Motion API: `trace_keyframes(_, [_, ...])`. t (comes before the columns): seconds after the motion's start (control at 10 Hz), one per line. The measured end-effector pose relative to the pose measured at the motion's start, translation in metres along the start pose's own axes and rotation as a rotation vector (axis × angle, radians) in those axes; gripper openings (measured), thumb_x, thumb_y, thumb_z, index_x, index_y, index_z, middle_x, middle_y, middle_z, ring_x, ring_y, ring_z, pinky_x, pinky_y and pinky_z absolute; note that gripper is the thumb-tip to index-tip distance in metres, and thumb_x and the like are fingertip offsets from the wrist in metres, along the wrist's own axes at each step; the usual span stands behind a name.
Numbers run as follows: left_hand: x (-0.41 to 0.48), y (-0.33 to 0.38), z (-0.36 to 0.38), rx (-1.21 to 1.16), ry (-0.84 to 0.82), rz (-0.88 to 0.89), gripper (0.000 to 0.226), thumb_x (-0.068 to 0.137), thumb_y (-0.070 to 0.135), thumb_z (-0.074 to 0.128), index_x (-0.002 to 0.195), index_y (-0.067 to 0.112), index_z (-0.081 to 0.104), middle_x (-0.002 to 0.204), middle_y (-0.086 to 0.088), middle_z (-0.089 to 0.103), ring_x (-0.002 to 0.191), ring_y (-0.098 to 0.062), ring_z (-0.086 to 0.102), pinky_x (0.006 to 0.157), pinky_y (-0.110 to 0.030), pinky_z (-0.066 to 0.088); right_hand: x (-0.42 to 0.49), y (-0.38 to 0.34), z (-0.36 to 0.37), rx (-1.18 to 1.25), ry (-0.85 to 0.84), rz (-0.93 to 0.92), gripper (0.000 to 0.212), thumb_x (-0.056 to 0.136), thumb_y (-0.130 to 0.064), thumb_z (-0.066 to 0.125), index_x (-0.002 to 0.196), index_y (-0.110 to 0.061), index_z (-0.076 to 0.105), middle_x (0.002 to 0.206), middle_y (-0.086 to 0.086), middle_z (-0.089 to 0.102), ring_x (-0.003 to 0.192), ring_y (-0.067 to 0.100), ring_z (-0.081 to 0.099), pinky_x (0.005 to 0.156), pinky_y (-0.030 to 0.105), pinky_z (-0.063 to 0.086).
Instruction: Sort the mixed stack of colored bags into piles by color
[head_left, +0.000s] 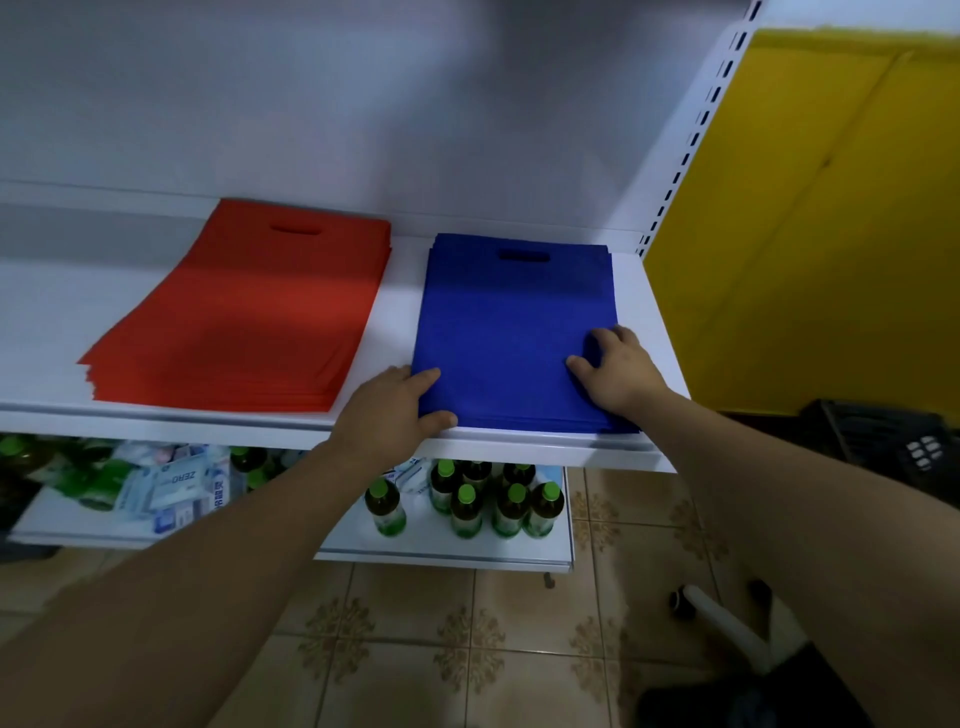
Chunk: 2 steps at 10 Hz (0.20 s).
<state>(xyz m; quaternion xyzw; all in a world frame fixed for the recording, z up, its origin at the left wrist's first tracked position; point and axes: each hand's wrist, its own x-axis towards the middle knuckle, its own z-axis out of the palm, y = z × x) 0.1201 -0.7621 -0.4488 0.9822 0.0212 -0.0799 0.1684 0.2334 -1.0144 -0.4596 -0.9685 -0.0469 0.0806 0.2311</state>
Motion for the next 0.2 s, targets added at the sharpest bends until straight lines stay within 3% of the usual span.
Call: trace_keyframes(0.2, [-0.006, -0.002, -0.017, -0.003, -0.029, -0.027, 0.083, 0.086, 0.062, 0.050, 0.151, 0.023, 0.017, 0.158, -0.011, 0.015, 0.144, -0.026, 0.016, 0.115, -0.037, 0.017, -0.003, -0.016, -0.023, -0.116, -0.063, 0.017, 0.068, 0.094, -0.054, 0.044, 0.148, -0.015, 0.029, 0.152, 0.013, 0.026, 0.135, 0.035, 0.034, 0.110, 0.042, 0.032])
